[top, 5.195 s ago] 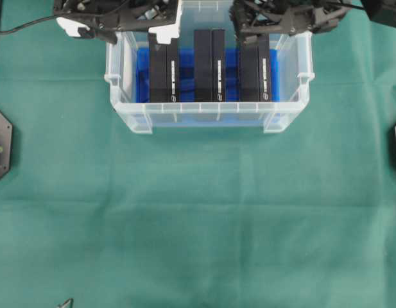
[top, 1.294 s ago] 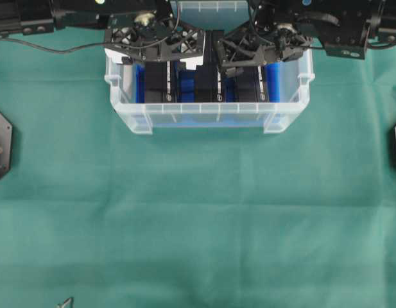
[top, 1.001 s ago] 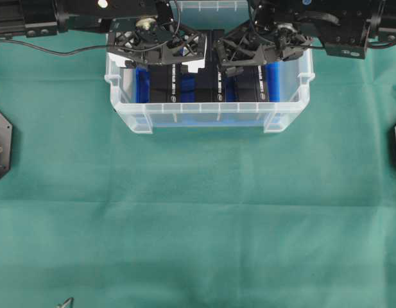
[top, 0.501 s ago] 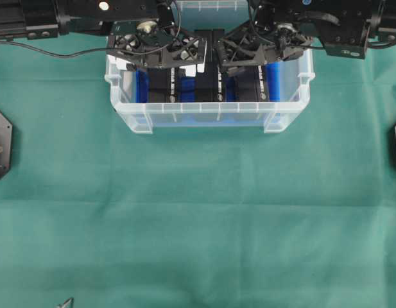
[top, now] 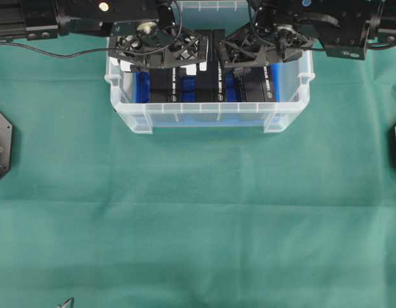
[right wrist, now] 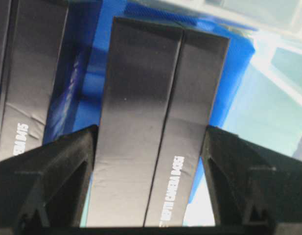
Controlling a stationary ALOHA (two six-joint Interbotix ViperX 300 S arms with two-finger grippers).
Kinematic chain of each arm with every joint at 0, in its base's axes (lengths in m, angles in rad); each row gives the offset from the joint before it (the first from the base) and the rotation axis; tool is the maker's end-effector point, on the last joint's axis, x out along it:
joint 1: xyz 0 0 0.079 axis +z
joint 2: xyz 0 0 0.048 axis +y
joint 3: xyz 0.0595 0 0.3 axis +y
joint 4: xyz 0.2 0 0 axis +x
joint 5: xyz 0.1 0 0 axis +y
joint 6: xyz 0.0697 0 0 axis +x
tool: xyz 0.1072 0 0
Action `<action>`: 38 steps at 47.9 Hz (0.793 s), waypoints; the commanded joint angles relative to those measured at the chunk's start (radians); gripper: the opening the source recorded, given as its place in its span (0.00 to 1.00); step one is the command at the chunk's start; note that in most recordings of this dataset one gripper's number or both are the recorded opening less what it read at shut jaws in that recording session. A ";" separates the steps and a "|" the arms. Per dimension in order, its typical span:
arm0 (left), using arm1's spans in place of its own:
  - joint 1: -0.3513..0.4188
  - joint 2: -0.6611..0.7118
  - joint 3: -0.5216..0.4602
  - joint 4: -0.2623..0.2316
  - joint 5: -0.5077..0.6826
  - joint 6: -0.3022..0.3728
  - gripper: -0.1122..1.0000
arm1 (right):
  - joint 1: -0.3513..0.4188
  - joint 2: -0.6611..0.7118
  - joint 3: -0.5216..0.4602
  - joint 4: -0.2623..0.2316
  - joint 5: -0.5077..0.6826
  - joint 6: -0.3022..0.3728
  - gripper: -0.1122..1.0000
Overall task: Take the box out of the case with both arms.
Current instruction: 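Lower both grippers and close them on the two outer boxes, then lift both gripped boxes straight up out of the case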
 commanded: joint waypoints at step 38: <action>-0.006 -0.083 -0.262 0.002 0.221 0.040 0.66 | 0.005 -0.075 -0.302 -0.028 0.295 0.000 0.71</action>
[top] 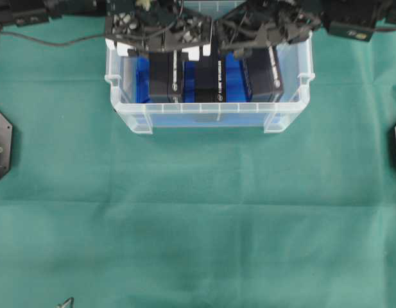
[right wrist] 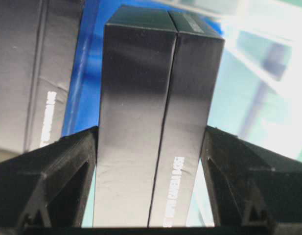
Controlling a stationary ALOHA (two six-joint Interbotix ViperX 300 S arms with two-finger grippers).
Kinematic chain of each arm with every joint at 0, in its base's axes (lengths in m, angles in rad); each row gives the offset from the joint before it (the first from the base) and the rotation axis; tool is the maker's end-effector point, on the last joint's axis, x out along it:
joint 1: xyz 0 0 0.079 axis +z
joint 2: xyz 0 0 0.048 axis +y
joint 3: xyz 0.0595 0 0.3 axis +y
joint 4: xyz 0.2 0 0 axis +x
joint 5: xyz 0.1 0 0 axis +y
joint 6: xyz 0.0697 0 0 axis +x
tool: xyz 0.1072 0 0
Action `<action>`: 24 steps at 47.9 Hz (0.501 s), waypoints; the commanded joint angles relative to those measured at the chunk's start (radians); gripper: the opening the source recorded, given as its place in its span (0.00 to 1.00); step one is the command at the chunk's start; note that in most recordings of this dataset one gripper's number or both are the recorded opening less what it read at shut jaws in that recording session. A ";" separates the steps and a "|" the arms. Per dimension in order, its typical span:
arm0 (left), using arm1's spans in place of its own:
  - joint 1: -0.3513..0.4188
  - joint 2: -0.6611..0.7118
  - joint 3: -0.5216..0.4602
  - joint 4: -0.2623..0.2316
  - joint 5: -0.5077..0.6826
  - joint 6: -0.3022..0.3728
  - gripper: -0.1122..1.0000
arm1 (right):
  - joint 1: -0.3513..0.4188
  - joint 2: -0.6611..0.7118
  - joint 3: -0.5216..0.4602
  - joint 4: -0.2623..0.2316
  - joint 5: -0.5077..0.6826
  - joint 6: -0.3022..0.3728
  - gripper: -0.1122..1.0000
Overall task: Take the box out of the case with both arms.
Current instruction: 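Lift both gripped boxes straight up out of the case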
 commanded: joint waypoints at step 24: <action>-0.005 -0.064 -0.354 0.008 0.247 0.046 0.66 | 0.009 -0.060 -0.336 -0.014 0.268 0.002 0.71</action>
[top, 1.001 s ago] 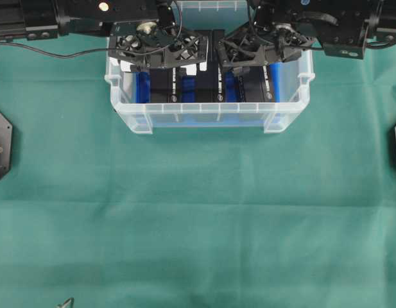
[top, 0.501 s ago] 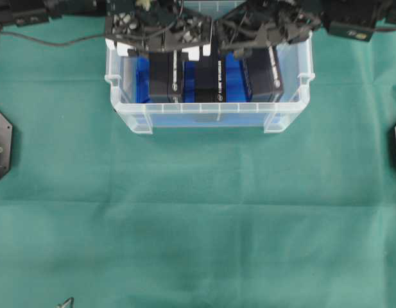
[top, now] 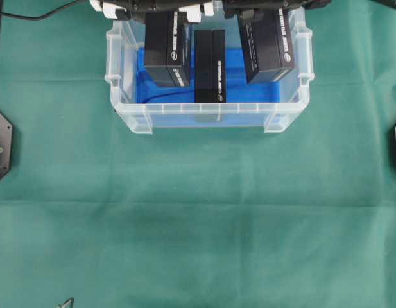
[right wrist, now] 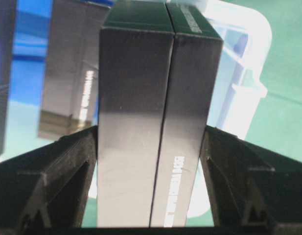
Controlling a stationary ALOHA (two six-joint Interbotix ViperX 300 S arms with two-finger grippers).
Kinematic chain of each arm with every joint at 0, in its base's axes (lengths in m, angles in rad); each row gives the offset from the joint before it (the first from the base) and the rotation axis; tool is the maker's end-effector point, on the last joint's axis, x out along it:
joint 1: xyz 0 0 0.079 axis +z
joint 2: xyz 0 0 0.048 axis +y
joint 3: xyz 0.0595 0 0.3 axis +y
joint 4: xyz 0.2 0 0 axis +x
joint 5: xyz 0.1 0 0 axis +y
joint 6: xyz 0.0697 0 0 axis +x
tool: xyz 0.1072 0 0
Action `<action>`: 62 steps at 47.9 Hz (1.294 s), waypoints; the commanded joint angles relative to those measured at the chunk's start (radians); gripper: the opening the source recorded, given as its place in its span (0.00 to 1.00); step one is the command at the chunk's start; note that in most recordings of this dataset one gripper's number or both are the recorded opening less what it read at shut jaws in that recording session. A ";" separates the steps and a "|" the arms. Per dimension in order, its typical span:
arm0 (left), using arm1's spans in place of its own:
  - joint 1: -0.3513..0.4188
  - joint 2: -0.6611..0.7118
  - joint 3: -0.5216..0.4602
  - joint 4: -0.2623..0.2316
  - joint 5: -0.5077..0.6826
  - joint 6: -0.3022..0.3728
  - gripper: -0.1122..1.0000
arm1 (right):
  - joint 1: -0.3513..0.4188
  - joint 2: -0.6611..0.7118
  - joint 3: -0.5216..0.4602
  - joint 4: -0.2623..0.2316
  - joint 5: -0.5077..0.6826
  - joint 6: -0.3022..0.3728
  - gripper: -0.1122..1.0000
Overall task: Take the box out of the case with both arms.
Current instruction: 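Lift both gripped boxes straight up out of the case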
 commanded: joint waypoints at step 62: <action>-0.005 0.018 -0.302 0.017 0.190 0.049 0.66 | 0.015 -0.026 -0.212 -0.020 0.137 0.003 0.71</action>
